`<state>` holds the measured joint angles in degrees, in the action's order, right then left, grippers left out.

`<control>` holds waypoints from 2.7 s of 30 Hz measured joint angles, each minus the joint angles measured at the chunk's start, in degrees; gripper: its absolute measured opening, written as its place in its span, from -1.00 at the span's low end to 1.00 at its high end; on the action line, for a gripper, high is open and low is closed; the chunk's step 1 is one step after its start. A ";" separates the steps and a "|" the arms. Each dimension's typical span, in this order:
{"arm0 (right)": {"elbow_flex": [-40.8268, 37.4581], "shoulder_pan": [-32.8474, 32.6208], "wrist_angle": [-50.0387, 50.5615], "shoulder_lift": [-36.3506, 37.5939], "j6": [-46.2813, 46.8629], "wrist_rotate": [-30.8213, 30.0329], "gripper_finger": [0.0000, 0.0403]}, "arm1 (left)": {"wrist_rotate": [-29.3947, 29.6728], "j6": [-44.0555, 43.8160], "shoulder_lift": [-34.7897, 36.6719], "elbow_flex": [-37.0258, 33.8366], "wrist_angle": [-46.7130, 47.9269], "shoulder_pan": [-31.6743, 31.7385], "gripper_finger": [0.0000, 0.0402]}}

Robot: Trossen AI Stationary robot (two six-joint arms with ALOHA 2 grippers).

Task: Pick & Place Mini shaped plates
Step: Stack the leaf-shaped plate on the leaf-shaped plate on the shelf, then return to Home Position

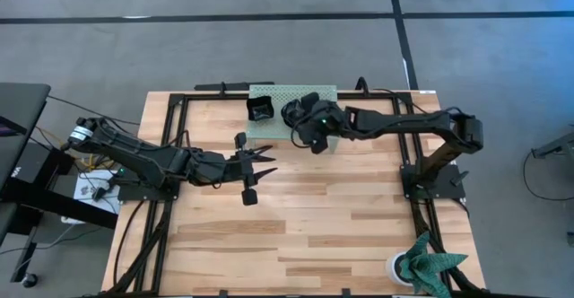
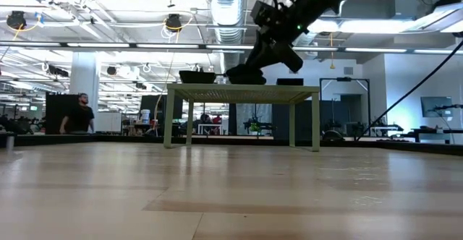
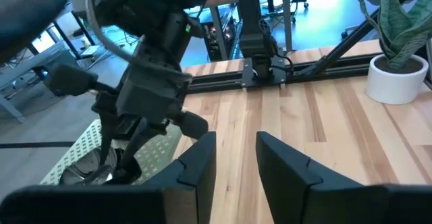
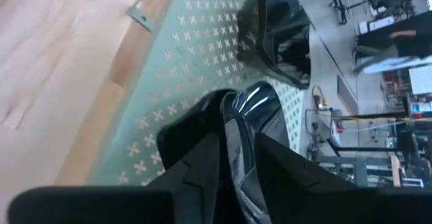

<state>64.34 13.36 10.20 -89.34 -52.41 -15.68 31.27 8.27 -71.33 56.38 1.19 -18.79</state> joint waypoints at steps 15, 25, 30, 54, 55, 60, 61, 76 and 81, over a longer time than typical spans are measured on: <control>0.02 -3.72 0.73 0.59 -1.58 -5.04 -0.54 | 0.00 -1.31 -0.02 -0.02 0.02 0.00 -0.47; 0.02 -7.41 0.30 0.59 -1.65 -3.86 -0.54 | 0.00 -1.31 -0.04 -0.02 0.01 0.00 -0.47; 0.02 -6.52 -0.10 0.48 -0.73 -3.84 -0.54 | 0.00 -1.31 -0.04 -0.02 0.02 0.00 -0.47; -9.26 -12.99 19.69 38.42 33.93 -3.27 -0.54 | 3.23 -2.67 28.53 -11.36 12.42 -1.03 -0.47; -11.95 -12.82 17.85 40.79 33.96 -2.56 -0.54 | 4.29 -2.75 30.52 -14.12 10.37 -1.03 -0.47; -26.37 -12.42 6.46 51.82 34.96 -2.11 -0.54 | 5.17 -2.77 39.02 -27.77 -0.97 -1.03 -0.47; -28.90 -12.30 4.72 53.94 34.96 -2.12 -0.54 | 5.20 -2.72 40.61 -30.02 -2.47 -1.03 -0.47; -48.48 -12.10 -0.65 83.80 44.55 2.36 -0.54 | 4.84 -2.27 65.00 -48.48 -7.79 -1.03 -0.47; -53.73 -12.19 -1.25 89.16 47.85 4.17 -0.54 | 1.69 -0.81 70.95 -53.98 -10.57 -1.02 -0.47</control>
<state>10.61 1.17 8.96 -0.17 -4.57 -11.51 32.96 7.46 -0.38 2.40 -9.38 -19.80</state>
